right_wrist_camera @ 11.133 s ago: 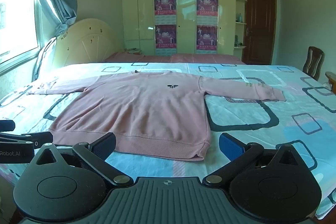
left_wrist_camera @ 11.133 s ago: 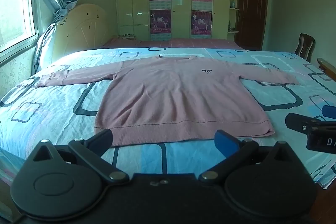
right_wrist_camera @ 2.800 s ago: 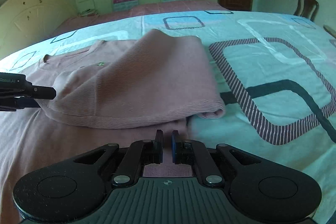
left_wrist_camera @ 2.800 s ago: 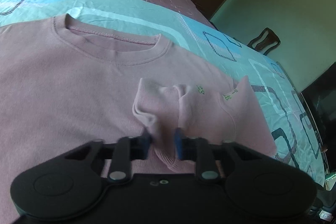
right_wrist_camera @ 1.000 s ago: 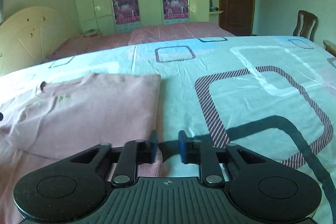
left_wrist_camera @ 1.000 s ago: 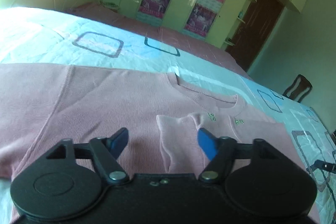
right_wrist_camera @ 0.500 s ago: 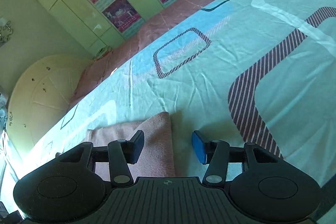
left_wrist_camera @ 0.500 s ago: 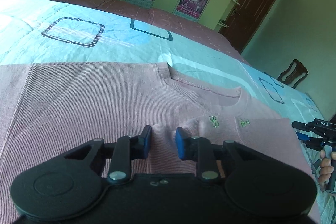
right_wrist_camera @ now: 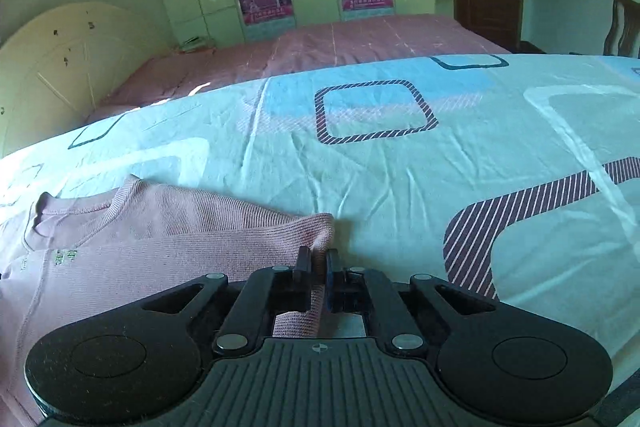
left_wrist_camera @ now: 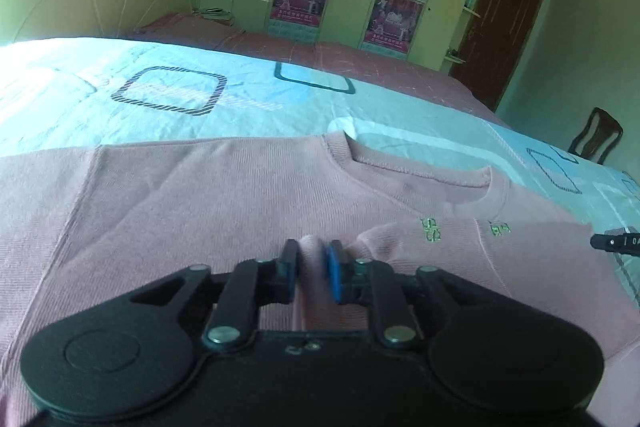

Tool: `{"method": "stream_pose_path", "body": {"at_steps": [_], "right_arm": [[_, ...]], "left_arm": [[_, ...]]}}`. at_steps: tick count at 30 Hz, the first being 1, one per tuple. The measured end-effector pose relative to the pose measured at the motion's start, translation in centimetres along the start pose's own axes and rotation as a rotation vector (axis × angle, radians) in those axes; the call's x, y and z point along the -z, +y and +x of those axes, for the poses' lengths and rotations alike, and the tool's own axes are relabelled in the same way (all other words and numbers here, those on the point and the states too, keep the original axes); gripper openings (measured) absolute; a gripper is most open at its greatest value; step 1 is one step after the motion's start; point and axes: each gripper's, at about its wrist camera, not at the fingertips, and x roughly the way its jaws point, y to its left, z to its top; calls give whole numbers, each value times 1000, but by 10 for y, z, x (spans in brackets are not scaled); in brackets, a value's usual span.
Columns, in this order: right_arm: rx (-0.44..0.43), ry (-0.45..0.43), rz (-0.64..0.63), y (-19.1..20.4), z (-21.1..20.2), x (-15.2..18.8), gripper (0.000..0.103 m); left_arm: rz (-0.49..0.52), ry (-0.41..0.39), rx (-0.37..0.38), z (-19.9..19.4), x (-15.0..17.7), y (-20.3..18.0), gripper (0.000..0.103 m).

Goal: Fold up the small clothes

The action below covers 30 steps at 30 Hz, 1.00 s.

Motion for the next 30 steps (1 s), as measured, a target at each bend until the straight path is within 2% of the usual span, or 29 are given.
{"method": "stream_pose_path", "body": {"at_steps": [1, 2, 3, 4, 8, 10, 12, 14, 15, 16, 17, 19, 24, 27, 30], "right_arm": [[41, -35, -13, 3, -8, 0, 26], [47, -79, -39, 8, -18, 1, 37], [15, -94, -58, 14, -25, 1, 37], [-34, -81, -87, 25, -26, 1, 37], [-175, -2, -260, 85, -12, 8, 37], [-208, 25, -311, 106, 0, 13, 37], [-194, 30, -340, 109, 6, 16, 37], [-109, 15, -324, 91, 8, 13, 37], [-24, 13, -274, 72, 11, 8, 37], [3, 23, -202, 52, 12, 4, 37], [-1, 38, -145, 35, 14, -1, 36], [-21, 60, -141, 27, 16, -6, 30], [-37, 107, -107, 25, 3, -9, 23], [-33, 135, -135, 29, -21, 9, 23], [-37, 146, -170, 29, -39, 38, 23]], "left_arm": [[-5, -16, -45, -7, -2, -1, 47], [15, -78, -106, -20, -3, -6, 55], [54, -126, -103, -28, -4, -14, 66], [99, -133, -64, -29, -5, -25, 69], [285, -21, 114, -5, -3, -88, 68], [325, 17, 103, 11, 1, -104, 65], [309, 38, 49, 21, 3, -97, 64], [253, 29, 74, 17, 3, -73, 56], [251, 30, 89, 16, 4, -65, 50], [276, 29, 96, 15, 5, -62, 49], [308, 29, 94, 14, 6, -64, 49], [356, 31, 73, 13, 7, -74, 51], [335, 6, 96, -5, 9, -84, 53], [355, 25, 82, -17, 22, -80, 53], [417, 35, 48, -18, 36, -78, 54]]}}
